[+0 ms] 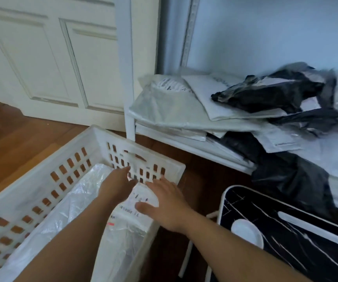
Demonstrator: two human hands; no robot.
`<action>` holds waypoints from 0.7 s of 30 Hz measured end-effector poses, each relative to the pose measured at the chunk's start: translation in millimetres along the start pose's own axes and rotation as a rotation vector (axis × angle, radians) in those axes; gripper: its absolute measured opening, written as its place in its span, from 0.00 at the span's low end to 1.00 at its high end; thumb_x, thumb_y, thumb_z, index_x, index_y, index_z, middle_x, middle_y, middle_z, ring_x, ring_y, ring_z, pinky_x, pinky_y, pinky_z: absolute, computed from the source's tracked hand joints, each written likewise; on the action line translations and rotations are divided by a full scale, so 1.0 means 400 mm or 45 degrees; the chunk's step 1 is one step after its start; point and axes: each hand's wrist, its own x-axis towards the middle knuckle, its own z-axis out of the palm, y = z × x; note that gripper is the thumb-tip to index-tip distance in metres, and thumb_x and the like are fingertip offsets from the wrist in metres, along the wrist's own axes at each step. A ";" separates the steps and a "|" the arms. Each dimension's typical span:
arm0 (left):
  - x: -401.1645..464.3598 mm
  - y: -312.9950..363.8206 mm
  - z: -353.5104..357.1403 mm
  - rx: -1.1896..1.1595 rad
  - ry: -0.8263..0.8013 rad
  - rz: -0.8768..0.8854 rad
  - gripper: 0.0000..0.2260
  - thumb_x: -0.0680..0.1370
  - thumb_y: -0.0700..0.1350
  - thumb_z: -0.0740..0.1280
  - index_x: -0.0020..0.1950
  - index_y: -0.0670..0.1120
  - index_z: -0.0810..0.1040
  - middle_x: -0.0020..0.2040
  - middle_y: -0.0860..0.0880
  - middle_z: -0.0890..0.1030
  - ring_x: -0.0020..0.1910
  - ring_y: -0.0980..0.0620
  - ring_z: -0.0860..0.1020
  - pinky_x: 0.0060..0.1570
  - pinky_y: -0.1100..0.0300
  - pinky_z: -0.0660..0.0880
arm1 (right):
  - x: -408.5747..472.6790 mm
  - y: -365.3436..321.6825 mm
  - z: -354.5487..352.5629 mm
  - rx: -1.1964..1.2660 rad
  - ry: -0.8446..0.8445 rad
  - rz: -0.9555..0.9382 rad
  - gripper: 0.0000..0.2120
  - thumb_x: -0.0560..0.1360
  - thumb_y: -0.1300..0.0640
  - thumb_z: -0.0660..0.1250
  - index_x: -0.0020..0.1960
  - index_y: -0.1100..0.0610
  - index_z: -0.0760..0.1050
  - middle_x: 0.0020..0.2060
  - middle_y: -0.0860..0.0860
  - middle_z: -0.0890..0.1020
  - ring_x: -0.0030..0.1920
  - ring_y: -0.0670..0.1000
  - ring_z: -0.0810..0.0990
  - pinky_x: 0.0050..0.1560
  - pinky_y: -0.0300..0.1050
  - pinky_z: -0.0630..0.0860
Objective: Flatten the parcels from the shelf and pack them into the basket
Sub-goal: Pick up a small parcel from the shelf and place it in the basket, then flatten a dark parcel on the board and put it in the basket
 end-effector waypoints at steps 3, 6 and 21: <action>-0.051 0.084 -0.095 0.065 0.120 0.093 0.16 0.81 0.52 0.62 0.64 0.44 0.76 0.59 0.45 0.80 0.58 0.46 0.78 0.56 0.54 0.74 | -0.104 0.038 -0.022 0.099 0.072 0.012 0.33 0.77 0.39 0.62 0.77 0.51 0.58 0.76 0.48 0.58 0.77 0.50 0.50 0.76 0.50 0.50; -0.115 0.175 -0.165 0.112 0.230 0.173 0.15 0.81 0.53 0.61 0.46 0.42 0.79 0.41 0.49 0.79 0.42 0.48 0.78 0.42 0.57 0.73 | -0.196 0.090 -0.108 -0.109 0.258 -0.044 0.27 0.79 0.42 0.60 0.74 0.52 0.64 0.74 0.47 0.63 0.75 0.47 0.55 0.74 0.46 0.57; -0.322 0.702 0.051 -1.443 -0.394 -0.136 0.15 0.76 0.45 0.71 0.59 0.51 0.70 0.54 0.44 0.77 0.44 0.48 0.77 0.43 0.55 0.75 | -0.652 0.459 -0.253 0.172 1.013 0.690 0.11 0.78 0.47 0.64 0.55 0.52 0.79 0.54 0.48 0.74 0.51 0.47 0.75 0.51 0.40 0.70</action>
